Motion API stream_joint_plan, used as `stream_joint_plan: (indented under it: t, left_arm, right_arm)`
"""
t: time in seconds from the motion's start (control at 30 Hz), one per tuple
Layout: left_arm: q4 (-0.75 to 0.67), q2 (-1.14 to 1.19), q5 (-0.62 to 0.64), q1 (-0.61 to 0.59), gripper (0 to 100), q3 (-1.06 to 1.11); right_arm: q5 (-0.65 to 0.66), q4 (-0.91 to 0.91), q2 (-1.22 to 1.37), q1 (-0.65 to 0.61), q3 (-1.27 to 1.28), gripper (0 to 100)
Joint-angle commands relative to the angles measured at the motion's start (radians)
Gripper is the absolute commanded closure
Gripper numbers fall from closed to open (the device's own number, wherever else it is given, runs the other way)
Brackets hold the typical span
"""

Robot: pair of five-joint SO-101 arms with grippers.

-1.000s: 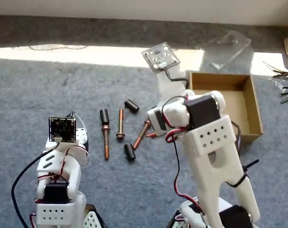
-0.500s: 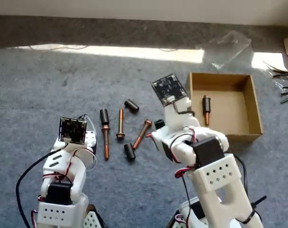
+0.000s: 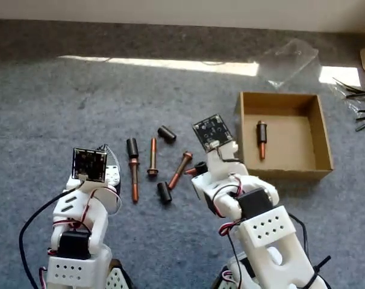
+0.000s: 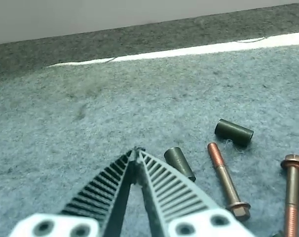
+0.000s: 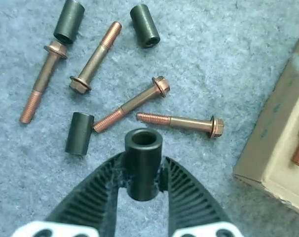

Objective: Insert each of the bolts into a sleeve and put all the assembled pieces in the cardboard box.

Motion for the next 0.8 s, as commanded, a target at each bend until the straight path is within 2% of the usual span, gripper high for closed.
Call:
stream_joint_plan:
  t: [0.0, 0.17, 0.47, 0.77]
  left_arm:
    - [-0.002, -0.004, 0.003, -0.013, 100, -0.018]
    - [0.002, -0.004, -0.068, -0.005, 100, -0.018]
    - [0.052, -0.002, -0.066, -0.002, 100, -0.088]
    - [0.114, -0.002, -0.071, 0.054, 100, -0.14]
  right_arm:
    - [0.005, -0.062, -0.027, 0.076, -0.007, 99.3]
    - [-0.095, -0.137, -0.027, 0.14, 0.028, 99.3]
    - [-0.098, -0.159, -0.028, 0.14, 0.041, 99.3]
    - [-0.1, -0.157, -0.028, 0.14, 0.042, 99.3]
